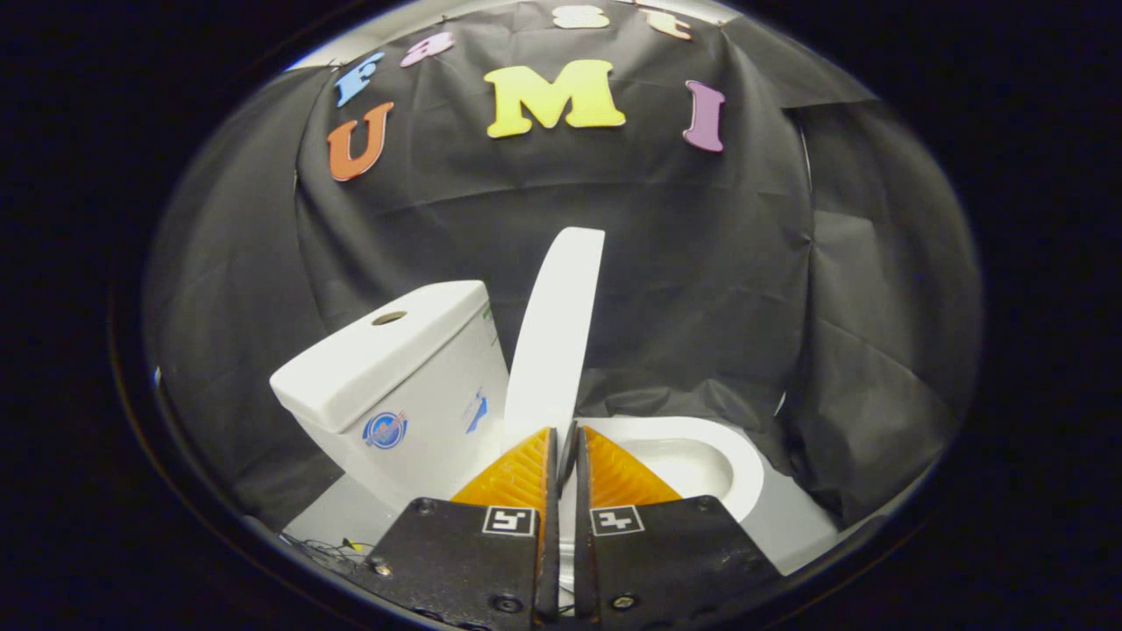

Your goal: Open the toilet lid.

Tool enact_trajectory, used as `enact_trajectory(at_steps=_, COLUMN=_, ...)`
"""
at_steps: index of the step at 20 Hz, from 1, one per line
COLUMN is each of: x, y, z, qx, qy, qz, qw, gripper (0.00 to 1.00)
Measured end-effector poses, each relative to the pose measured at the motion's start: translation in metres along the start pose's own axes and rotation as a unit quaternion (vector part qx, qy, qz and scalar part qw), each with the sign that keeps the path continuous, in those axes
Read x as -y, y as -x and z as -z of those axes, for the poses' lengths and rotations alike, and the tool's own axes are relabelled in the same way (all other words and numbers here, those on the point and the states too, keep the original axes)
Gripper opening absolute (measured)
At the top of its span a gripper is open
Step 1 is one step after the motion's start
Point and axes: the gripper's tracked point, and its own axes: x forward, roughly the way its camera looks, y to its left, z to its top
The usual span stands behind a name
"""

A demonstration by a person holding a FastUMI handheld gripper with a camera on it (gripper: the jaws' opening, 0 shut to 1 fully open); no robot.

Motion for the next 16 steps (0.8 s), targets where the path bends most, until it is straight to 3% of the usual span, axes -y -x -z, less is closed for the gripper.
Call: enact_trajectory(at_steps=16, x=-0.063, y=-0.007, z=-0.001, qx=0.007, qy=0.083, qz=0.005, qw=0.996, gripper=0.10)
